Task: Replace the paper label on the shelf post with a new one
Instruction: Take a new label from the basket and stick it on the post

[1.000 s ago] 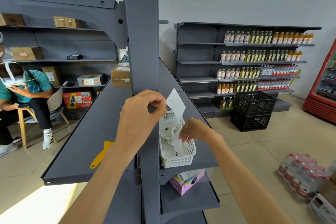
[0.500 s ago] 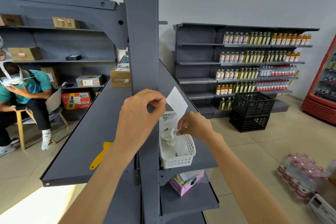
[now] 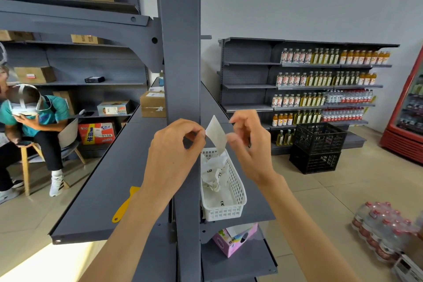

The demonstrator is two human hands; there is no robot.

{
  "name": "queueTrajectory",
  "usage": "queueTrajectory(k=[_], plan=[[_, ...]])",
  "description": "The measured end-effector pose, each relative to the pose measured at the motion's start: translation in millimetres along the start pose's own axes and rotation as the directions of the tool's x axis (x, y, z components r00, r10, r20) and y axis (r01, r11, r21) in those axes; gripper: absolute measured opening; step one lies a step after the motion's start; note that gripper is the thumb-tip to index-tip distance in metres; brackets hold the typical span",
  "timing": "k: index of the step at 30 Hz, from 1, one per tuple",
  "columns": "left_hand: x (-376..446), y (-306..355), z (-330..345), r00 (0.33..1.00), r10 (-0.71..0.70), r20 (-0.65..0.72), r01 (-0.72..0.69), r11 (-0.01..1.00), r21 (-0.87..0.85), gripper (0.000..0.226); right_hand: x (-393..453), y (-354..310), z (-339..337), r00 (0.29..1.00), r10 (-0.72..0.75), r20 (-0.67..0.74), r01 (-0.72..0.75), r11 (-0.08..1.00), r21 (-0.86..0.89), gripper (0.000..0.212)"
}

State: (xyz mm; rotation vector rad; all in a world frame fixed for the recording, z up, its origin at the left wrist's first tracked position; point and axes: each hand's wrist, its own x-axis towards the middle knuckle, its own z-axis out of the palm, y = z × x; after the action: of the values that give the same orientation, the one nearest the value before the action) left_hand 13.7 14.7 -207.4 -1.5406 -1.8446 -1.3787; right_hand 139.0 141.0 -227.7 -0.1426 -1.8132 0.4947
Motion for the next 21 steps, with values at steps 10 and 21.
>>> queueTrajectory(k=[10,21], plan=[[1,19,-15,0.997,0.0,-0.072,-0.016,0.976,-0.217,0.012,10,-20,13,0.997,-0.034,0.07,0.044,0.989,-0.14,0.033],[27,20,-36,0.994,-0.058,-0.092,0.015,0.909,-0.417,0.015,36,-47,11,0.997,0.073,0.007,-0.072,0.968,0.239,0.057]])
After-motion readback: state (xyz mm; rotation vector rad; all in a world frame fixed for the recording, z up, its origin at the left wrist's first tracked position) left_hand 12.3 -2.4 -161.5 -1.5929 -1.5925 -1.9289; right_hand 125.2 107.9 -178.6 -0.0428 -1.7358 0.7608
